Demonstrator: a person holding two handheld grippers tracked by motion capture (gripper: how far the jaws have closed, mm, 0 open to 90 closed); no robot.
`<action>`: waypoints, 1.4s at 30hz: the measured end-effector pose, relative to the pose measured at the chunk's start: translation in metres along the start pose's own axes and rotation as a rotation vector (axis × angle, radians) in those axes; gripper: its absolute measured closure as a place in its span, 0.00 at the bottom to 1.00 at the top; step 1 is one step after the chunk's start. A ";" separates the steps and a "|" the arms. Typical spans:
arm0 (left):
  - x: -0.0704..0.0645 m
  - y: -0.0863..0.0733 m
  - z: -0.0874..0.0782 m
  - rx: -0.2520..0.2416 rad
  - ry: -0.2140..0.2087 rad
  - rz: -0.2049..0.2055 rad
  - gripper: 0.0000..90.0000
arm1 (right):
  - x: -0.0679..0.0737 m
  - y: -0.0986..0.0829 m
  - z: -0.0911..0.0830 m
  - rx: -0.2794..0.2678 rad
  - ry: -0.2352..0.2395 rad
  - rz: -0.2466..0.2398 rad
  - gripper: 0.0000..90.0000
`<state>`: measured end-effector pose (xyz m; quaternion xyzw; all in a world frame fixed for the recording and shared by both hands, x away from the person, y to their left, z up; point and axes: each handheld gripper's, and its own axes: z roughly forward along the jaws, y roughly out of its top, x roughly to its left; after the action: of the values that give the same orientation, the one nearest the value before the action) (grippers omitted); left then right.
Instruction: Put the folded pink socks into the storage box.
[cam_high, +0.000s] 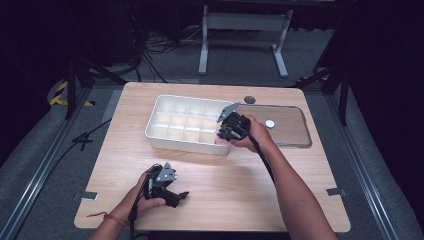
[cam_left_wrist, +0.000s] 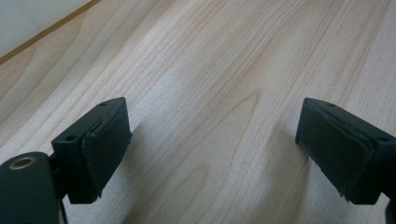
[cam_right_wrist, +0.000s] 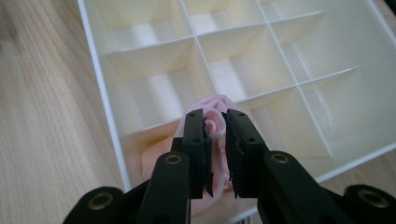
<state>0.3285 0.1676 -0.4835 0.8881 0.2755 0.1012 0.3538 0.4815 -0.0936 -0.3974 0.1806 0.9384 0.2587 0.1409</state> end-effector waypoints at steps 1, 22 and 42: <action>0.000 0.000 0.000 -0.001 -0.001 0.000 0.12 | 0.001 0.000 0.002 0.017 -0.002 0.002 0.88; 0.000 0.000 0.000 0.000 -0.001 0.000 0.12 | 0.002 -0.001 0.026 0.132 0.028 0.031 0.92; 0.000 0.000 0.000 0.007 0.000 0.002 0.11 | -0.003 -0.022 -0.032 -0.088 0.003 0.111 0.73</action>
<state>0.3289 0.1680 -0.4832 0.8895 0.2749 0.1007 0.3508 0.4664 -0.1264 -0.3821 0.2258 0.9148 0.3075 0.1325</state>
